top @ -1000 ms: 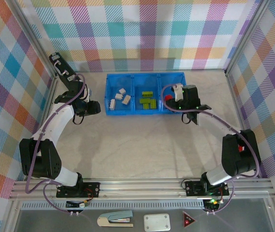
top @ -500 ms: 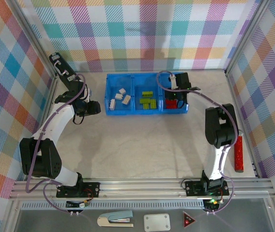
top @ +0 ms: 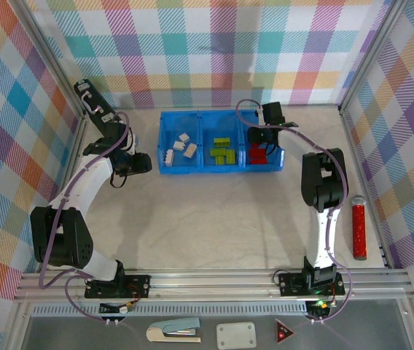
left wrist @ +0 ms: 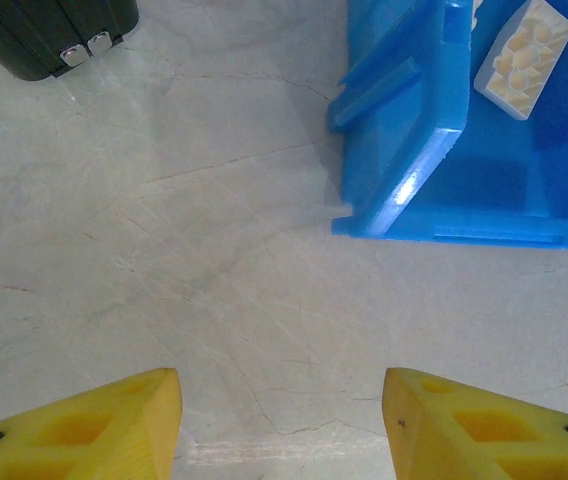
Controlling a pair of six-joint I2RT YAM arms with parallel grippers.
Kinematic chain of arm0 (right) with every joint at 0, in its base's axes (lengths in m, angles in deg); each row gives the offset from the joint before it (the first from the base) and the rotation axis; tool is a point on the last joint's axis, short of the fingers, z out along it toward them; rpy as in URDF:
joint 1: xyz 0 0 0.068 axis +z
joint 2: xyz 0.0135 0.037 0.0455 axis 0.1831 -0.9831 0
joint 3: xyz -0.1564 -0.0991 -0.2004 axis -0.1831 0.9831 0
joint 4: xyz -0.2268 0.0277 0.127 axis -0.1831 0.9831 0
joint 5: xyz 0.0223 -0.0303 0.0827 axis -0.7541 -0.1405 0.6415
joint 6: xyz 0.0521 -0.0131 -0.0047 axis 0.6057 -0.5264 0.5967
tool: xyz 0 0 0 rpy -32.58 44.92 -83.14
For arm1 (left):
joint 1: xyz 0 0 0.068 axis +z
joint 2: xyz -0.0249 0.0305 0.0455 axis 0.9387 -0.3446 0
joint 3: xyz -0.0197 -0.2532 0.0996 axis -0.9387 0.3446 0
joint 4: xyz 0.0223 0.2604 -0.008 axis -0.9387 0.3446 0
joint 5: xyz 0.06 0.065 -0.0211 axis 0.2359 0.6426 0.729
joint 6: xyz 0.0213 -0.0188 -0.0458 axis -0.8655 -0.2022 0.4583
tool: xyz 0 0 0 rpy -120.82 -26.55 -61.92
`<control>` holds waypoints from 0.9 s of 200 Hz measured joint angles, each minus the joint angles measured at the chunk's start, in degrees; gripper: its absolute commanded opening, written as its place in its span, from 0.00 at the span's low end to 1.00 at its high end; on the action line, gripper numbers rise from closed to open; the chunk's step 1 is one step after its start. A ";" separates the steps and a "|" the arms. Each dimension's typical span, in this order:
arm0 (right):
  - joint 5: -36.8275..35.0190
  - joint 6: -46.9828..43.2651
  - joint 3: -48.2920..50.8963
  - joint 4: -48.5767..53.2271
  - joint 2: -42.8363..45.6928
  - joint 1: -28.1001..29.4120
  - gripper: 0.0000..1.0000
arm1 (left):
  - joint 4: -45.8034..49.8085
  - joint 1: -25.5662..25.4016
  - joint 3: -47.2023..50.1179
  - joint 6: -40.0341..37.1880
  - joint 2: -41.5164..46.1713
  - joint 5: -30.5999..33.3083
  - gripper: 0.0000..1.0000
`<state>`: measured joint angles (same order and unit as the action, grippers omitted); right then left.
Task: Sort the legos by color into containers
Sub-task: Place the lego in the container.
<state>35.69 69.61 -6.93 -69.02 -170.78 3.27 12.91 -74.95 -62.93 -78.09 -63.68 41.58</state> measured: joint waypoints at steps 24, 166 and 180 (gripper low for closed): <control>0.00 0.02 0.00 0.68 0.00 0.00 0.54 | 0.00 0.00 0.00 0.00 0.00 0.00 0.56; -0.83 -0.26 19.52 1.18 23.17 0.00 0.89 | 2.78 0.00 -0.55 5.51 -0.04 -1.31 1.00; -1.49 -0.63 22.34 1.27 26.12 0.00 0.99 | 2.73 0.00 -0.52 6.38 -0.02 -1.31 1.00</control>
<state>34.20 68.98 15.41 -67.75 -144.66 3.27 15.65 -74.95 -63.46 -71.71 -63.70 40.27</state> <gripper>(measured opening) 0.965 0.996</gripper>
